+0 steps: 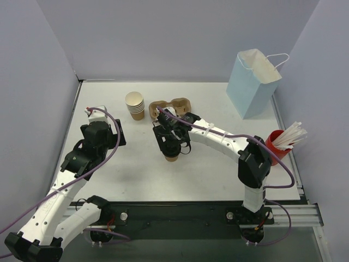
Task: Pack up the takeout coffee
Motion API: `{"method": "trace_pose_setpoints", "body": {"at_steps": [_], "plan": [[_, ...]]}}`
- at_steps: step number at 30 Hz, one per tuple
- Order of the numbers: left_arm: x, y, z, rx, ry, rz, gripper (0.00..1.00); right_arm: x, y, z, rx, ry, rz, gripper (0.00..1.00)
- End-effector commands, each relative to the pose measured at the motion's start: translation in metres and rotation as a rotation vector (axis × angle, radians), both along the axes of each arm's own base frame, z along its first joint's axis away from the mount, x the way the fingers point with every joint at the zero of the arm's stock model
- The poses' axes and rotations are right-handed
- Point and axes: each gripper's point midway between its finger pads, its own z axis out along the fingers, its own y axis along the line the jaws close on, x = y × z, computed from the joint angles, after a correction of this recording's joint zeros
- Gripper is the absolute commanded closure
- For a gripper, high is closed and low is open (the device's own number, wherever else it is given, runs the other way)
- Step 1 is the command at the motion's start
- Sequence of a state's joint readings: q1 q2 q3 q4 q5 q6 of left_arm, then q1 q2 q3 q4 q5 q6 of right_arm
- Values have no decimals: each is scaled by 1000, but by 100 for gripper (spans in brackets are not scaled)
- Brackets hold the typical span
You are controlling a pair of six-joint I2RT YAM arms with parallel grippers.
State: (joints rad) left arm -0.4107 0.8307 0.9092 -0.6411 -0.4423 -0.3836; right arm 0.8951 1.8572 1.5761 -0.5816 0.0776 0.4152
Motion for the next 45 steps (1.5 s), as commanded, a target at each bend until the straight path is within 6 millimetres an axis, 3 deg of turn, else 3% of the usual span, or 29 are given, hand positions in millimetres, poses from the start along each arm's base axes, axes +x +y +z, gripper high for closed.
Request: {"method": "trace_pose_setpoints", "body": {"at_steps": [1, 10, 13, 19, 23, 38, 45], "plan": [[2, 4, 2, 12, -9, 12, 3, -10, -21, -20, -118, 14, -15, 21], [2, 5, 2, 16, -10, 20, 3, -16, -25, -28, -126, 39, -15, 23], [2, 5, 2, 18, -9, 22, 3, -13, -21, -19, -101, 22, -20, 22], [1, 7, 2, 22, -9, 28, 3, -3, -12, 27, -3, -54, -19, 17], [1, 8, 3, 21, -13, 31, 3, -6, -5, 38, 34, -54, 6, 14], [1, 8, 4, 18, -17, 30, 3, -1, -9, 9, -54, -32, -1, 11], [0, 8, 5, 19, -20, 29, 3, -6, -14, -20, -110, 20, -12, 18]]}}
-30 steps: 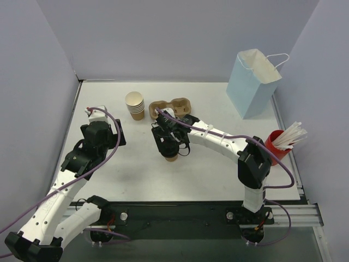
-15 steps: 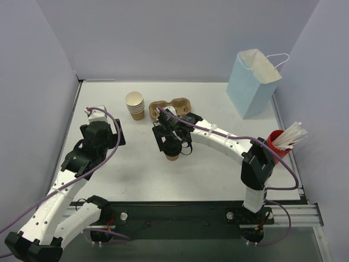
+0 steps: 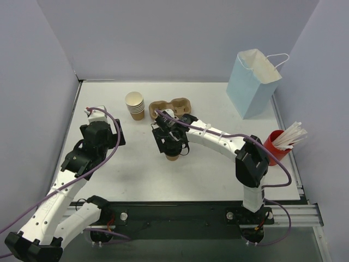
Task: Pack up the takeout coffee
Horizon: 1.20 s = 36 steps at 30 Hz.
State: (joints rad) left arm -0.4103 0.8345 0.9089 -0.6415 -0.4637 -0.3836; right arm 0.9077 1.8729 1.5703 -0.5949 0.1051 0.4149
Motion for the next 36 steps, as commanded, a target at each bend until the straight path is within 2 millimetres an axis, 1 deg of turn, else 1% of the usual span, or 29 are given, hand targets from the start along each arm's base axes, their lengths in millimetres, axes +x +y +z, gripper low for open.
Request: {"method": "trace_pose_setpoints", "body": {"at_steps": [1, 3, 6, 8, 9, 10, 11, 12, 13, 14, 15, 16, 17, 18, 19, 20, 22, 23, 25, 26, 30, 31, 34, 36], "plan": [[0, 4, 5, 7, -20, 12, 3, -3, -13, -15, -77, 20, -20, 21], [0, 4, 5, 6, -20, 9, 3, -3, -18, -20, -96, 23, -32, 24], [1, 3, 5, 6, -18, 8, 3, 0, -28, -21, -121, 4, -58, 30], [0, 5, 5, 7, -19, 12, 3, 4, -36, -22, -134, 0, -84, 31], [0, 4, 4, 7, -17, 10, 3, 4, -44, -23, -147, -3, -98, 31], [0, 4, 4, 7, -17, 10, 3, 10, -54, -24, -153, 2, -130, 31], [0, 5, 4, 7, -19, 12, 3, 13, -61, -24, -159, 0, -149, 31], [0, 4, 5, 8, -20, 10, 3, 17, -69, -21, -160, -10, -167, 31], [-1, 4, 5, 7, -21, 10, 3, 23, -87, -23, -183, -12, -211, 31], [0, 4, 5, 5, -21, 7, 3, 26, -97, -23, -189, -11, -234, 31], [0, 4, 4, 7, -18, 7, 3, 29, -107, -17, -185, -22, -259, 31], [0, 4, 4, 6, -16, 6, 3, 37, -131, -19, -216, -29, -318, 31], [0, 3, 4, 7, -16, 2, 3, 39, -143, -19, -227, -28, -344, 31], [0, 3, 4, 7, -16, 2, 3, 41, -155, -14, -224, -38, -372, 31], [0, 3, 3, 8, -13, 2, 3, 41, -172, -17, -250, -33, -407, 31], [1, 2, 3, 7, -12, 1, 3, 47, -191, -16, -252, -31, -458, 31], [0, 2, 2, 6, -10, -1, 3, 50, -216, -17, -264, -20, -510, 30], [0, 2, 3, 7, -12, -2, 3, 53, -236, -19, -272, -6, -561, 30], [1, 2, 2, 7, -12, -2, 3, 52, -253, -19, -276, -1, -605, 29], [1, 1, 2, 8, -10, -6, 3, 49, -269, -20, -273, 10, -653, 29], [2, 1, 1, 8, -6, -7, 3, 48, -294, -17, -251, 10, -731, 27], [1, 1, 1, 8, -6, -9, 3, 47, -297, -17, -248, 11, -740, 27], [2, 1, 0, 10, 0, -7, 3, 50, -299, -12, -226, 2, -751, 22], [2, 1, 0, 12, -1, -5, 3, 51, -296, -9, -207, -1, -751, 18]]}}
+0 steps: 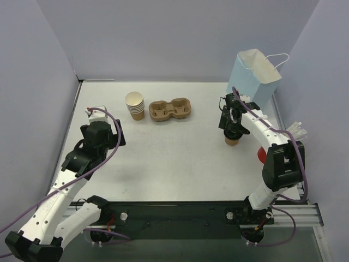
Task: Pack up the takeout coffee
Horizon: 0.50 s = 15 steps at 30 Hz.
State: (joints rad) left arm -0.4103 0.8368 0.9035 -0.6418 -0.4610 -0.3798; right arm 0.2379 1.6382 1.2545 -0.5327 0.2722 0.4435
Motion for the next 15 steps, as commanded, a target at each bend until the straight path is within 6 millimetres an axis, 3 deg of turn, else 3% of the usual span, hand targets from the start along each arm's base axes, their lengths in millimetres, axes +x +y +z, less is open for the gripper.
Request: {"method": "trace_pose_setpoints", "body": {"at_steps": [1, 5, 15], "plan": [[2, 2, 3, 8, -9, 1, 3, -25, -10, -3, -45, 85, 3, 16], [2, 2, 3, 8, -9, -1, 3, -21, -8, 13, -20, 39, 8, 11], [1, 1, 3, 7, -11, -6, 3, -13, -13, 71, 28, -88, 5, 10]]}}
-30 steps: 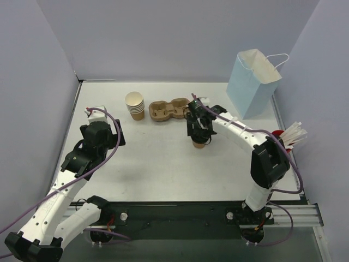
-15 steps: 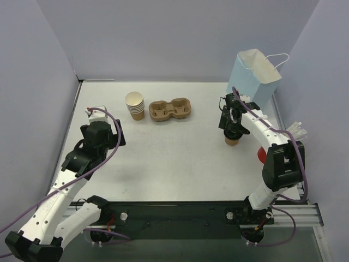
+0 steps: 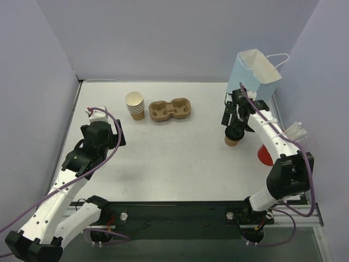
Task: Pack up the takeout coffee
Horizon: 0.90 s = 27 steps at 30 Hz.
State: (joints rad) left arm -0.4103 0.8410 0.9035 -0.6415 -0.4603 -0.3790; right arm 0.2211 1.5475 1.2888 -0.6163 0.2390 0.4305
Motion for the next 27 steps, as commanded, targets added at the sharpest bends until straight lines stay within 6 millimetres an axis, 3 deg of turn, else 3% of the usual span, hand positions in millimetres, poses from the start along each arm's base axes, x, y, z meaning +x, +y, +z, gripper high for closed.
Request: {"method": "trace_pose_setpoints", "body": {"at_steps": [1, 4, 5, 7, 8, 11, 12, 18, 27], "plan": [[1, 1, 4, 5, -16, -9, 3, 3, -11, 51, -1, -97, -11, 11], [1, 0, 5, 7, -20, -19, 3, 15, -22, 76, 10, -167, -50, 12], [1, 0, 4, 8, -17, -20, 3, 24, -31, 98, 12, -229, -86, 15], [2, -1, 4, 6, -16, -23, 3, 32, -43, 118, 19, -288, -139, 18], [2, -1, 3, 6, -13, -25, 3, 38, -57, 140, 22, -349, -186, 19], [2, -4, 3, 0, -14, -37, 3, 46, -80, 172, 40, -447, -289, 22], [2, -5, 2, 1, -11, -44, 3, 46, -96, 178, 46, -470, -343, 23], [3, -7, 2, -4, -11, -59, 3, 73, -122, 206, 100, -592, -450, 25], [2, -10, 5, -17, -21, -72, 3, 120, -134, 200, 166, -621, -494, 26]]}}
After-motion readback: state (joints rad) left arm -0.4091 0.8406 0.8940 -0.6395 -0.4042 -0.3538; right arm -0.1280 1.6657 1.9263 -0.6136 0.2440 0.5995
